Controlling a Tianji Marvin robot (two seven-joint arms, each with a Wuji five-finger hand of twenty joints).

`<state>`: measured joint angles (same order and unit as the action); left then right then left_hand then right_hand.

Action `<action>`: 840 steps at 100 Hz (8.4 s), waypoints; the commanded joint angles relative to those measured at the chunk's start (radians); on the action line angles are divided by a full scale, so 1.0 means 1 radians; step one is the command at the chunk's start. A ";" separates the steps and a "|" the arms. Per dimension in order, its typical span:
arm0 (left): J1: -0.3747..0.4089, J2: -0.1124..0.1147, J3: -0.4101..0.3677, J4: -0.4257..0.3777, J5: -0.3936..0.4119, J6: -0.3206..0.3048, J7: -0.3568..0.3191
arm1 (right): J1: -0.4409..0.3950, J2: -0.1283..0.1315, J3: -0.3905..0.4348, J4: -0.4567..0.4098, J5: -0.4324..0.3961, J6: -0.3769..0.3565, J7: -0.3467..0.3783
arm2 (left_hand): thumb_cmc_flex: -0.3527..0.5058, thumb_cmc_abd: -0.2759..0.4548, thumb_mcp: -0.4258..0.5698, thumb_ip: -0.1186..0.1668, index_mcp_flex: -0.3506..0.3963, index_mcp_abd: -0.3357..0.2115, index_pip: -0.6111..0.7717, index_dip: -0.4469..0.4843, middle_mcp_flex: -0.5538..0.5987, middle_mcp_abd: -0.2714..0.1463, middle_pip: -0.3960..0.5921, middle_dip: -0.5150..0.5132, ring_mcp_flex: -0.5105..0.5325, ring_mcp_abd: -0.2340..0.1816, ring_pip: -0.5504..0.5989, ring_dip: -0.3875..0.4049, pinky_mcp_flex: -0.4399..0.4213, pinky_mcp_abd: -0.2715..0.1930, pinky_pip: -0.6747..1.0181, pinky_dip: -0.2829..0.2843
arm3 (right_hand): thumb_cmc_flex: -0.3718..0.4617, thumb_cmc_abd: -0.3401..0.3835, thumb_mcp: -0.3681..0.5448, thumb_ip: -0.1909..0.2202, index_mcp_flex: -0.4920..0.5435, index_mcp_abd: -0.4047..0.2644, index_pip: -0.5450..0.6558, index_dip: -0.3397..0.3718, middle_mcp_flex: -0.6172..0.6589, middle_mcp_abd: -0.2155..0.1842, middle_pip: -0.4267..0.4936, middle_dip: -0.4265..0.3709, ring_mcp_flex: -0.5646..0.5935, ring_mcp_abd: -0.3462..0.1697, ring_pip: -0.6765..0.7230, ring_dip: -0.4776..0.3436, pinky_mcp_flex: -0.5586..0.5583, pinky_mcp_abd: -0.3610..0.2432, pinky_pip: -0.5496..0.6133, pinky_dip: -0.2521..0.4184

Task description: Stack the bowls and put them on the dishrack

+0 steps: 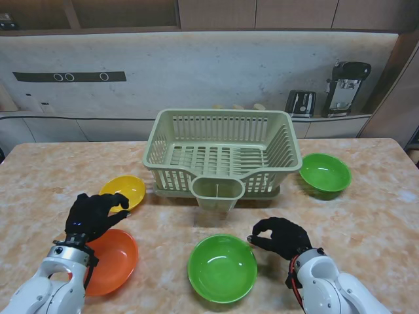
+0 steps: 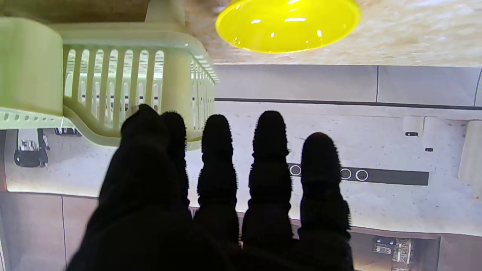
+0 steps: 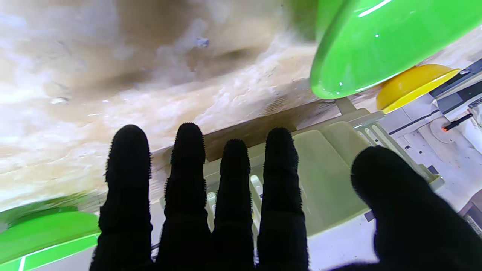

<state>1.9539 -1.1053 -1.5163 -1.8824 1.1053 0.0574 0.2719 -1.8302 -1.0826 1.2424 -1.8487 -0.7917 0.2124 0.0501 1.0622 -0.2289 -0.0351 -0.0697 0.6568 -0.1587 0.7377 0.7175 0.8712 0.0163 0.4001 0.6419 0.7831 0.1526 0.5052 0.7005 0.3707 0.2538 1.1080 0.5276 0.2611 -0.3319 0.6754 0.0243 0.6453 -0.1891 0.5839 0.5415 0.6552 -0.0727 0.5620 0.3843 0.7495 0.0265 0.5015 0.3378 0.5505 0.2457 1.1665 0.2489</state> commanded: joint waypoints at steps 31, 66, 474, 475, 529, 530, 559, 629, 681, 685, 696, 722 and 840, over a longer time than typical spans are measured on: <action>0.100 0.014 -0.084 -0.033 0.056 -0.020 -0.049 | -0.094 -0.005 0.069 -0.047 -0.061 0.011 -0.039 | -0.051 -0.004 0.016 0.003 -0.063 0.093 -0.172 -0.098 -0.126 0.007 -0.114 -0.123 -0.082 -0.036 -0.161 -0.136 -0.014 -0.097 -0.172 -0.096 | 0.028 0.022 -0.030 0.034 0.040 -0.047 0.022 0.011 0.048 -0.037 -0.017 -0.005 0.016 -0.019 0.000 0.002 -0.013 -0.016 -0.006 0.029; 0.156 0.014 -0.134 -0.003 0.069 0.028 -0.084 | -0.115 -0.007 0.092 -0.058 -0.083 0.023 -0.055 | -0.224 -0.008 0.026 0.030 -0.135 0.258 -0.440 -0.278 -0.298 0.103 -0.244 -0.270 -0.214 -0.017 -0.267 -0.253 -0.074 -0.154 -0.339 -0.163 | 0.031 0.011 -0.022 0.025 0.045 -0.054 0.038 -0.004 0.052 -0.040 -0.025 0.002 0.011 -0.020 -0.005 0.006 -0.025 -0.020 -0.009 0.036; 0.090 -0.041 0.070 -0.156 -0.565 -0.070 -0.103 | -0.106 -0.001 0.089 -0.050 -0.112 0.033 -0.028 | 0.151 -0.064 0.500 0.007 -0.196 0.161 0.170 0.236 0.084 0.074 0.100 0.419 0.475 -0.318 0.585 0.242 0.694 -0.530 0.614 -0.098 | 0.026 0.001 -0.002 -0.007 0.058 -0.076 0.093 -0.032 0.062 -0.048 -0.031 0.015 0.008 -0.025 -0.012 0.010 -0.038 -0.026 -0.019 0.050; 0.087 -0.040 0.073 -0.155 -0.567 -0.070 -0.107 | -0.106 -0.001 0.089 -0.050 -0.112 0.033 -0.028 | 0.152 -0.063 0.500 0.007 -0.197 0.160 0.169 0.236 0.084 0.074 0.100 0.419 0.474 -0.317 0.584 0.242 0.694 -0.529 0.613 -0.098 | 0.026 0.002 -0.002 -0.007 0.058 -0.076 0.093 -0.032 0.061 -0.049 -0.032 0.015 0.008 -0.025 -0.012 0.010 -0.038 -0.025 -0.019 0.051; -0.092 0.002 0.263 -0.059 -0.710 -0.060 -0.340 | -0.111 -0.002 0.097 -0.052 -0.113 0.032 -0.034 | 0.204 -0.027 0.415 0.017 -0.214 0.166 0.161 0.226 0.052 0.071 0.081 0.399 0.464 -0.287 0.490 0.295 0.684 -0.473 0.556 -0.130 | 0.026 0.002 -0.002 -0.007 0.057 -0.076 0.092 -0.032 0.062 -0.048 -0.031 0.015 0.008 -0.025 -0.013 0.010 -0.037 -0.026 -0.019 0.051; -0.096 0.002 0.267 -0.056 -0.711 -0.059 -0.341 | -0.111 -0.002 0.097 -0.052 -0.113 0.032 -0.034 | 0.204 -0.027 0.414 0.017 -0.214 0.166 0.161 0.226 0.052 0.071 0.082 0.399 0.464 -0.287 0.490 0.295 0.684 -0.473 0.556 -0.130 | 0.026 0.002 -0.002 -0.007 0.058 -0.076 0.092 -0.032 0.062 -0.048 -0.031 0.015 0.009 -0.025 -0.012 0.010 -0.037 -0.026 -0.019 0.051; -0.194 0.004 0.371 0.033 -0.733 -0.045 -0.363 | -0.112 -0.002 0.097 -0.052 -0.113 0.033 -0.035 | 0.211 -0.024 0.408 0.014 -0.219 0.169 0.163 0.220 0.046 0.073 0.080 0.392 0.463 -0.280 0.479 0.301 0.682 -0.459 0.547 -0.137 | 0.026 0.002 -0.002 -0.007 0.058 -0.075 0.092 -0.032 0.061 -0.048 -0.032 0.015 0.008 -0.024 -0.012 0.010 -0.037 -0.025 -0.018 0.051; -0.322 0.004 0.499 0.146 -0.688 -0.016 -0.367 | -0.114 -0.003 0.101 -0.050 -0.111 0.032 -0.037 | 0.217 -0.020 0.374 0.015 -0.229 0.175 0.158 0.175 0.036 0.082 0.051 0.345 0.457 -0.253 0.437 0.328 0.678 -0.428 0.527 -0.168 | 0.024 0.003 -0.002 -0.007 0.058 -0.074 0.092 -0.031 0.061 -0.048 -0.032 0.015 0.008 -0.024 -0.012 0.010 -0.037 -0.027 -0.019 0.051; -0.348 0.016 0.509 0.164 -0.709 -0.045 -0.427 | -0.113 -0.003 0.103 -0.048 -0.106 0.031 -0.037 | 0.070 -0.110 0.269 0.017 -0.233 0.200 0.021 0.064 -0.065 0.117 -0.004 0.206 0.337 -0.139 0.316 0.329 0.635 -0.282 0.367 -0.298 | 0.025 0.002 -0.002 -0.007 0.057 -0.077 0.091 -0.031 0.062 -0.049 -0.032 0.015 0.009 -0.025 -0.012 0.010 -0.035 -0.024 -0.017 0.051; -0.349 0.016 0.509 0.166 -0.711 -0.049 -0.426 | -0.113 -0.003 0.103 -0.048 -0.105 0.031 -0.037 | 0.040 -0.109 0.264 0.015 -0.228 0.206 -0.005 0.061 -0.093 0.118 0.026 0.161 0.309 -0.119 0.302 0.319 0.610 -0.252 0.345 -0.305 | 0.024 0.003 -0.002 -0.007 0.058 -0.075 0.091 -0.031 0.062 -0.048 -0.032 0.015 0.008 -0.024 -0.013 0.010 -0.036 -0.025 -0.017 0.051; -0.352 0.015 0.508 0.170 -0.712 -0.059 -0.424 | -0.113 -0.003 0.103 -0.048 -0.105 0.031 -0.037 | -0.017 -0.094 0.251 0.013 -0.221 0.218 -0.062 0.057 -0.140 0.124 0.073 -0.022 0.256 -0.086 0.288 0.285 0.562 -0.207 0.307 -0.286 | 0.024 0.003 -0.002 -0.007 0.058 -0.075 0.091 -0.031 0.062 -0.048 -0.032 0.015 0.009 -0.024 -0.012 0.010 -0.034 -0.025 -0.017 0.052; -0.350 0.014 0.500 0.177 -0.677 -0.088 -0.400 | -0.113 -0.003 0.104 -0.047 -0.105 0.030 -0.036 | -0.118 -0.027 0.184 0.024 -0.201 0.217 -0.148 -0.009 -0.170 0.133 0.026 -0.066 0.156 -0.011 0.203 0.187 0.454 -0.116 0.236 -0.243 | 0.024 0.003 -0.002 -0.007 0.058 -0.075 0.091 -0.031 0.061 -0.048 -0.032 0.015 0.008 -0.024 -0.012 0.010 -0.036 -0.025 -0.018 0.051; -0.145 0.017 0.293 0.003 -0.292 -0.028 -0.246 | -0.149 -0.002 0.186 -0.078 -0.247 0.037 -0.059 | -0.041 -0.012 0.021 0.005 -0.060 0.107 -0.207 -0.072 -0.105 0.075 -0.051 -0.112 -0.037 0.106 0.027 -0.042 0.019 0.125 0.061 0.023 | 0.073 -0.056 0.022 -0.025 0.046 -0.103 0.113 -0.050 0.080 -0.069 -0.056 0.011 -0.002 -0.046 -0.024 0.013 -0.080 -0.074 -0.030 0.056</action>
<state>1.7930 -1.0895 -1.2136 -1.8633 0.8022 0.0182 0.0284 -1.9713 -1.0835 1.4212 -1.9217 -1.0300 0.2451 -0.0247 0.9718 -0.2199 -0.0025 -0.0671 0.5701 -0.0198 0.5178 0.6285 0.7481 0.1130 0.3394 0.5340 0.7456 0.2530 0.5295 0.6639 0.3984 0.3655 1.1716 0.5355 0.3144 -0.3605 0.6800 0.0252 0.6998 -0.2647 0.6814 0.5061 0.7181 -0.1111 0.5166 0.3843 0.7575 0.0011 0.4894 0.3376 0.4879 0.1865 1.1418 0.2887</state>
